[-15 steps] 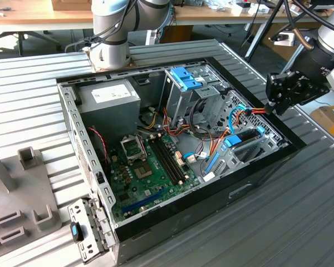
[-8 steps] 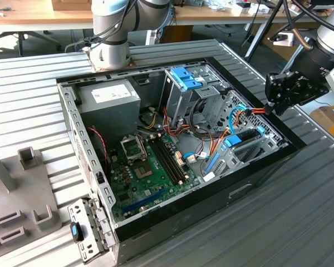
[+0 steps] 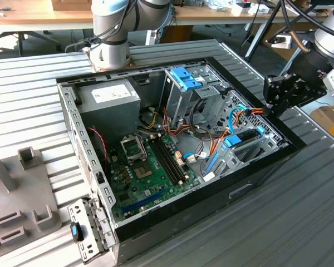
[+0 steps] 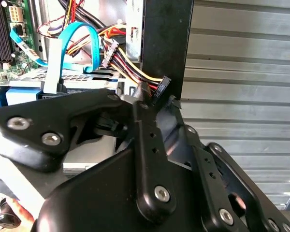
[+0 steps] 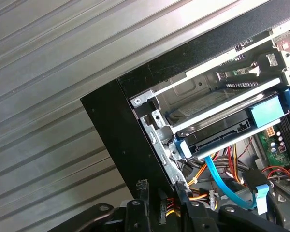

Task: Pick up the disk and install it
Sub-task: 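Insert the first disk wire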

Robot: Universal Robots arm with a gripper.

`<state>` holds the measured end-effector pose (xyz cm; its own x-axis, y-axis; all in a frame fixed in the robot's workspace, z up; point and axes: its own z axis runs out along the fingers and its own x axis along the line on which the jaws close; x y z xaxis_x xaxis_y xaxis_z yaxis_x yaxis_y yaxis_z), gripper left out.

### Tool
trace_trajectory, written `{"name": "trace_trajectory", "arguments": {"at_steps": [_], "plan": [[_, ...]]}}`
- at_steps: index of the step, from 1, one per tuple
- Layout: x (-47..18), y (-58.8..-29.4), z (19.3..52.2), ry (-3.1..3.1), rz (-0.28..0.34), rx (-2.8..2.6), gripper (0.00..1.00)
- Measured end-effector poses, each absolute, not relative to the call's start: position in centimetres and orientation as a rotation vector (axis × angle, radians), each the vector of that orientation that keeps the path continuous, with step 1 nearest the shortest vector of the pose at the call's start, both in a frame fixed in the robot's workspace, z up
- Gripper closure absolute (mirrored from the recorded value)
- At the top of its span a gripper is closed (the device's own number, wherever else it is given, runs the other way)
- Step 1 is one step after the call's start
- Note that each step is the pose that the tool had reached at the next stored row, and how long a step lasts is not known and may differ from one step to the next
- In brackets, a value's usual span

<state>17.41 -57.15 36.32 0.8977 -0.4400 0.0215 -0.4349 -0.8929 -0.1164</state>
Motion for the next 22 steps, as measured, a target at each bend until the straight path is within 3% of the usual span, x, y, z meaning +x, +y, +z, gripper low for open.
{"name": "trace_trajectory", "arguments": {"at_steps": [3,22], "plan": [[17.4,-57.15,36.32,0.683,-0.072,-2.954,0.8],[17.41,-57.14,36.56,0.683,-0.072,-2.954,0.81]]}}
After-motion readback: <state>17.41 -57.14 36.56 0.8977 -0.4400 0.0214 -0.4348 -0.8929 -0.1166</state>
